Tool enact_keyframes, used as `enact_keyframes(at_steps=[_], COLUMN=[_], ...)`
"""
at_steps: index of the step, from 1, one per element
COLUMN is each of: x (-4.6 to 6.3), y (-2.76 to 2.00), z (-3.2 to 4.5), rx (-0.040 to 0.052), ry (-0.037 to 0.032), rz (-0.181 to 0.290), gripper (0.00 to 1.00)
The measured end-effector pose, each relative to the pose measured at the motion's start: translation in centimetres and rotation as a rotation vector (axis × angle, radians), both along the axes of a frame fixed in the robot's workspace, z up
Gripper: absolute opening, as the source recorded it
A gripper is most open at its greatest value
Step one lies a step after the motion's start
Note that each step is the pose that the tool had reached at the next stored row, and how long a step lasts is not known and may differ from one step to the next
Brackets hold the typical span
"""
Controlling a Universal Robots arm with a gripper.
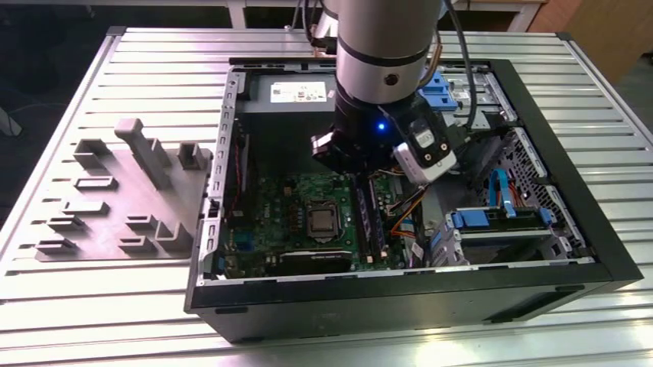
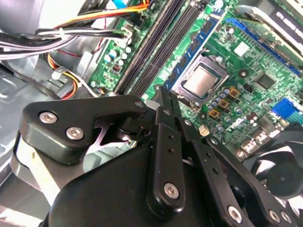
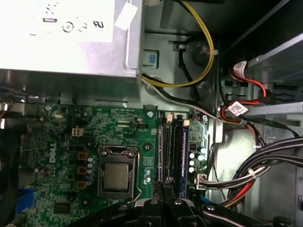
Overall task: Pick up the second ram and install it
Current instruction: 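Insert the second ram into the second slot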
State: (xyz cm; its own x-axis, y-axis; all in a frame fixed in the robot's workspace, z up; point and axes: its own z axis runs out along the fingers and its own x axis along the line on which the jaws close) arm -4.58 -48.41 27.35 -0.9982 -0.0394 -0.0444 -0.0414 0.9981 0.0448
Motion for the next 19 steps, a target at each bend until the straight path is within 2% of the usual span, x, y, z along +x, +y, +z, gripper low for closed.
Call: enact_keyframes(at_steps=[3,6,19], x=[0.4,0.6,0.8], y=[-0.13,-0.17,-0.22], z=[-0.23,-0.52,-2.63], rx=[0.0004,0.0048,0.0096], ry=[-0.0001,-0.0001,0.0], rz=[-0.001,-0.005,-0.022], gripper=[0.11,0.11,0.11])
